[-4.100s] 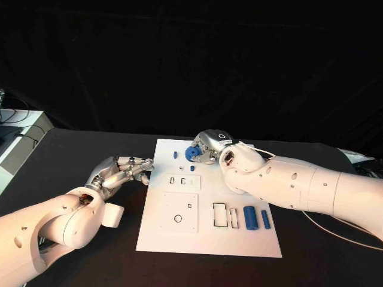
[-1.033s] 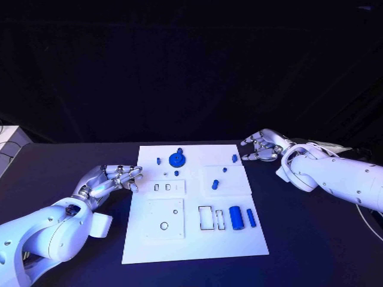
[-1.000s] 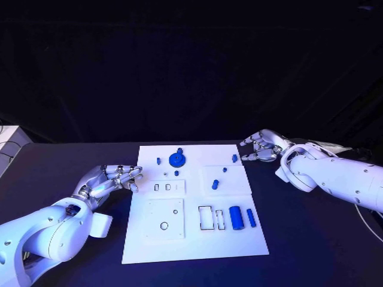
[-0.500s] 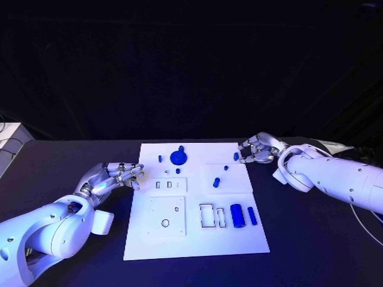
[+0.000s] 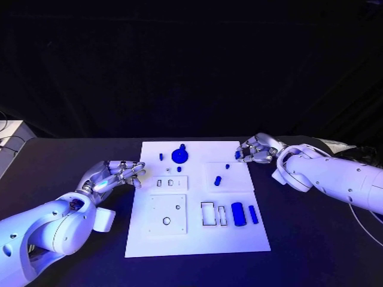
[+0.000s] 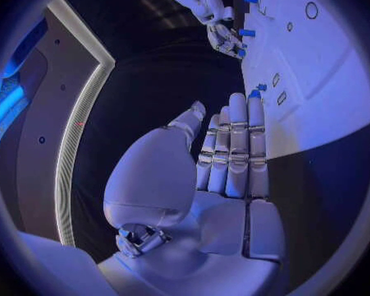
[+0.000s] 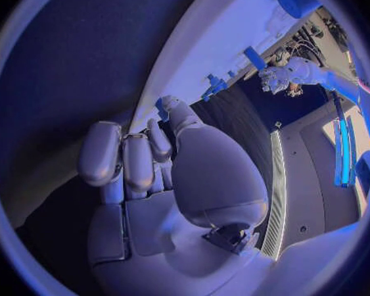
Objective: Assemble the parts on the task board
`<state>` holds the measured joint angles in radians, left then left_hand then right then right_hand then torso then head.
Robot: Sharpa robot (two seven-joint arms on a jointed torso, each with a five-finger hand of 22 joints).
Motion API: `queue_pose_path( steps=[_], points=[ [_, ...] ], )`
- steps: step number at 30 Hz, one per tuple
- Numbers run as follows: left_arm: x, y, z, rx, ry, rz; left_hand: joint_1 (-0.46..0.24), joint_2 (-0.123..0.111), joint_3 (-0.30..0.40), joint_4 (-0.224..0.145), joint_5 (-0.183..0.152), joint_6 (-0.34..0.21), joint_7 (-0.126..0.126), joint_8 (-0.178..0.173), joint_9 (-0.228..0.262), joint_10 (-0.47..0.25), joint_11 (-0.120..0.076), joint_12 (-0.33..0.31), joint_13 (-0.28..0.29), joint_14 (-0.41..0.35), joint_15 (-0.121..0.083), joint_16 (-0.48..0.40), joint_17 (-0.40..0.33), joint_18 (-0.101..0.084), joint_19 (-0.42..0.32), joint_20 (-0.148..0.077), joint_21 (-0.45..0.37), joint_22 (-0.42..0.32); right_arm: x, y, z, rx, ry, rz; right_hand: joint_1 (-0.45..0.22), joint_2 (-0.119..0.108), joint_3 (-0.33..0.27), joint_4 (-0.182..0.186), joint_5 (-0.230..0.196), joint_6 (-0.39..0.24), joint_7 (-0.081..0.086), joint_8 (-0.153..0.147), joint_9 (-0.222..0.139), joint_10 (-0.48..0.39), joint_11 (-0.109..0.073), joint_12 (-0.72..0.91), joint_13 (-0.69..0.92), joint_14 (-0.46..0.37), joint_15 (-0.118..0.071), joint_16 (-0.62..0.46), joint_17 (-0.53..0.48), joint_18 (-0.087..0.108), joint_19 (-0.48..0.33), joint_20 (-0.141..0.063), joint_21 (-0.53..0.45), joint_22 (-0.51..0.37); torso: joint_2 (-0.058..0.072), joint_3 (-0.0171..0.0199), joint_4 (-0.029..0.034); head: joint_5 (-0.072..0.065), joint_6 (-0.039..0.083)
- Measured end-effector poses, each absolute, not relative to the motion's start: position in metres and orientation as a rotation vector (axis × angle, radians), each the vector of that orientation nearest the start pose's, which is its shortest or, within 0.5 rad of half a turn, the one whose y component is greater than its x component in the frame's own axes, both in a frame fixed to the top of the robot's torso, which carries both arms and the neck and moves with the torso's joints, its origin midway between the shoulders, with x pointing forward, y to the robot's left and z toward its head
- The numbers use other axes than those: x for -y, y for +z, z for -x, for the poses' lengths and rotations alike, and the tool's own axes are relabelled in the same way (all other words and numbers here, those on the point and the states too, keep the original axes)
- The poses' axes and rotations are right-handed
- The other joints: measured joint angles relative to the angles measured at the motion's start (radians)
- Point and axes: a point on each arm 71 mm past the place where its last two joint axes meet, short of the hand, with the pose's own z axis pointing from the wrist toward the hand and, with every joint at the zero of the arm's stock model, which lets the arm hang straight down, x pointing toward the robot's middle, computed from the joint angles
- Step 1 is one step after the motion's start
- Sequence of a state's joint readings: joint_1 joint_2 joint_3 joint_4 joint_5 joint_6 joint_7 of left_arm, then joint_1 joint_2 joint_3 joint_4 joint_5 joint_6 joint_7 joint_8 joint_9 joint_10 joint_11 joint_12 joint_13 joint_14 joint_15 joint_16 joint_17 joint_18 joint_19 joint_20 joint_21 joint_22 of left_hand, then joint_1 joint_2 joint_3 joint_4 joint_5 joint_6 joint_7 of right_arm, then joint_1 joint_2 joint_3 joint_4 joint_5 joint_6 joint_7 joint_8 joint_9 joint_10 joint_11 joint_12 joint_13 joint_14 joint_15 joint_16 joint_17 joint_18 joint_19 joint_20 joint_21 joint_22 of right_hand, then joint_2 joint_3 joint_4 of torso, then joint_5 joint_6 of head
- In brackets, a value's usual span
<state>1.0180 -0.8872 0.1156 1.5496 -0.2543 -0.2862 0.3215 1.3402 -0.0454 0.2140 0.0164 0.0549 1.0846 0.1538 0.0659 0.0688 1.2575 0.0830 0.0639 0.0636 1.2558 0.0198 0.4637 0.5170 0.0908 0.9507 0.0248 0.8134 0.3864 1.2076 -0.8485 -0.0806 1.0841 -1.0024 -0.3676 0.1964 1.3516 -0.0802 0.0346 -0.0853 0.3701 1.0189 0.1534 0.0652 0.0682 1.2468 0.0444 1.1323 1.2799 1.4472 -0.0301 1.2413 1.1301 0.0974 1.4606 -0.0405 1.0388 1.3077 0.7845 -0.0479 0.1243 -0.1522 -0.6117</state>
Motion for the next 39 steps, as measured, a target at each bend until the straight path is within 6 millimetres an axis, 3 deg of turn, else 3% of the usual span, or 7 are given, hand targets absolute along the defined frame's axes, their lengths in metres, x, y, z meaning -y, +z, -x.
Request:
queue_pose_path(
  steps=[17, 23, 29, 32, 35, 39],
  points=[
    [-0.2229, -0.2059, -0.4704, -1.505, -1.484, 1.0, 0.0, 0.0, 0.0, 0.0, 0.0, 0.0, 0.0, 0.0, 0.0, -0.001, 0.001, 0.0, 0.0, 0.0, 0.0, 0.0, 0.0, 0.0, 0.0, 0.0, 0.0, 0.0, 0.3423, -0.2056, -0.5412, -1.597, 0.616, -0.285, -0.011, 0.011, 0.003, -0.003, 0.0, 0.007, 0.0, 0.0, 0.0, 0.005, -0.002, 0.004, 0.004, 0.0, 0.0, 0.0, 0.001, -0.005, 0.0, 0.0, 0.004, 0.0, -0.001, -0.0009, -0.0002, 0.005, -0.006],
    [-0.2234, -0.2059, -0.4704, -1.506, -1.482, 1.0, 0.0, 0.0, 0.0, 0.0, 0.0, 0.0, 0.0, 0.0, 0.0, -0.001, 0.001, 0.0, 0.0, 0.0, 0.0, 0.0, 0.0, 0.0, 0.0, 0.0, 0.0, 0.0, 0.3413, -0.2066, -0.5411, -1.601, 0.617, -0.283, -0.018, 0.032, 0.014, -0.013, 0.0, 0.008, -0.001, 0.0, -0.001, 0.005, -0.002, 0.004, 0.006, 0.001, -0.001, 0.0, 0.001, -0.005, 0.0, 0.0, 0.004, 0.0, -0.001, -0.0004, -0.0001, 0.006, -0.005],
    [-0.2239, -0.2061, -0.4704, -1.506, -1.481, 1.0, 0.0, 0.0, -0.003, 0.003, 0.0, 0.0, 0.0, 0.0, 0.0, -0.001, 0.001, 0.0, 0.0, 0.0, 0.0, 0.0, 0.0, 0.0, 0.0, 0.0, 0.0, 0.0, 0.3406, -0.2073, -0.541, -1.605, 0.619, -0.282, -0.02, 0.067, 0.03, -0.021, -0.002, 0.052, -0.02, 0.0, -0.001, 0.014, -0.007, 0.004, 0.01, 0.005, -0.005, 0.0, 0.002, -0.005, 0.0, -0.001, 0.004, 0.0, -0.001, -0.0004, -0.0002, 0.007, -0.005],
    [-0.2239, -0.2061, -0.4704, -1.506, -1.481, 1.0, 0.0, 0.0, -0.003, 0.003, 0.0, 0.0, 0.0, 0.0, 0.0, -0.001, 0.001, 0.0, 0.0, 0.0, 0.0, 0.0, 0.0, 0.0, 0.0, 0.0, 0.0, 0.0, 0.3408, -0.207, -0.5412, -1.604, 0.618, -0.282, -0.022, 0.083, 0.053, -0.02, -0.033, 0.078, -0.038, 0.005, -0.001, 0.016, -0.017, 0.004, 0.012, 0.004, -0.015, 0.0, 0.002, -0.005, 0.003, -0.004, 0.004, 0.0, -0.001, -0.0003, -0.0006, 0.007, -0.005],
    [-0.2239, -0.2061, -0.4703, -1.506, -1.481, 1.0, 0.0, 0.0, -0.003, 0.003, 0.0, 0.0, 0.0, 0.0, 0.0, -0.001, 0.001, 0.0, 0.0, 0.0, 0.0, 0.0, 0.0, 0.0, 0.0, 0.0, 0.0, 0.0, 0.3408, -0.2061, -0.5415, -1.601, 0.618, -0.282, -0.025, 0.089, 0.067, -0.022, -0.034, 0.091, -0.052, 0.011, -0.001, 0.016, -0.024, 0.004, 0.015, 0.005, -0.017, 0.0, 0.002, -0.005, 0.001, -0.012, 0.008, 0.0, -0.001, 0.0, -0.0007, 0.007, -0.005],
    [-0.224, -0.2061, -0.4703, -1.506, -1.481, 1.001, 0.0, 0.0, -0.003, 0.003, 0.0, 0.0, 0.0, 0.0, 0.0, -0.001, 0.001, 0.0, 0.0, 0.0, 0.0, 0.0, 0.0, 0.0, 0.0, 0.0, 0.0, 0.0, 0.3407, -0.206, -0.5415, -1.597, 0.617, -0.282, -0.031, 0.095, 0.078, -0.023, -0.036, 0.096, -0.057, 0.012, -0.001, 0.019, -0.028, 0.004, 0.016, 0.007, -0.019, 0.0, 0.002, -0.005, 0.0, -0.016, 0.008, 0.0, -0.001, -0.0001, -0.0006, 0.007, -0.005]
  ],
)
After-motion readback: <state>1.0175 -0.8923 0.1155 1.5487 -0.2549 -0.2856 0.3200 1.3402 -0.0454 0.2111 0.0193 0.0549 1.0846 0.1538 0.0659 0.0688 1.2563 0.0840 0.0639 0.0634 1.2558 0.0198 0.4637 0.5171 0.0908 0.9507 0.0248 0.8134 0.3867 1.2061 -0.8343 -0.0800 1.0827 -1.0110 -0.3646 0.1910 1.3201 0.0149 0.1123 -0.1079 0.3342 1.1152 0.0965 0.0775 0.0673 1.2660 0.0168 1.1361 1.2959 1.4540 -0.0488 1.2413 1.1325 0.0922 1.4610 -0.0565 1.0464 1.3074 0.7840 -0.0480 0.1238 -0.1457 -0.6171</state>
